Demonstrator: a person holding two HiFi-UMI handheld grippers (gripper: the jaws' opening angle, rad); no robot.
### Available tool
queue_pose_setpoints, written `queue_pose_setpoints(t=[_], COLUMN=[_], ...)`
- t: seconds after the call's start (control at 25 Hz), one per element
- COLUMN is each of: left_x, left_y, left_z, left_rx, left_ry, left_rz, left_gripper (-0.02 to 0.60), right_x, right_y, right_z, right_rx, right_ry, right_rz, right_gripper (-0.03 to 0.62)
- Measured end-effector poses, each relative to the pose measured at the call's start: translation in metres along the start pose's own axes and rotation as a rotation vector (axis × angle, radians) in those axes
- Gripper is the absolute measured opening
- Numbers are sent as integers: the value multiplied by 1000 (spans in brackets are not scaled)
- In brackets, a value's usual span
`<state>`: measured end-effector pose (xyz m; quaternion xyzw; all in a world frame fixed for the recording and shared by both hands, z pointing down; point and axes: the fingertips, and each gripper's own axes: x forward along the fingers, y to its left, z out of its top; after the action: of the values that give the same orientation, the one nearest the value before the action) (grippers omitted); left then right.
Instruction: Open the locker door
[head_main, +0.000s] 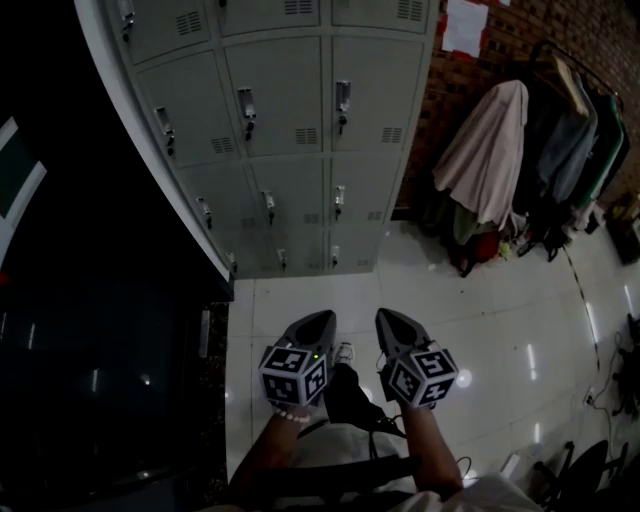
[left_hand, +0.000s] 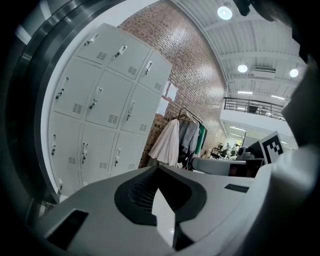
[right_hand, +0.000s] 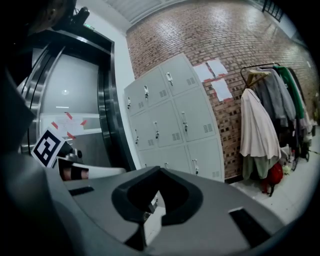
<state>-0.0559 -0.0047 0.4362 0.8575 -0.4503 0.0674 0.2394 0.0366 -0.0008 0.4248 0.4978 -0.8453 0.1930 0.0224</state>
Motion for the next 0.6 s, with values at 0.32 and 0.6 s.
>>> queue_pose_setpoints(t=[0.32,0.6], left_x=[70,145], left_y=[55,97], left_z=[42,70], left_rx=[-1,-19], left_ry=[-1,-7], left_rz=[24,25], left_gripper=[-7,-7], right_x=[93,172], right_y=[-44,-89], right_z=[28,45], right_rx=[-11,-8], right_ry=[7,28], right_rz=[3,15], right_gripper=[9,9])
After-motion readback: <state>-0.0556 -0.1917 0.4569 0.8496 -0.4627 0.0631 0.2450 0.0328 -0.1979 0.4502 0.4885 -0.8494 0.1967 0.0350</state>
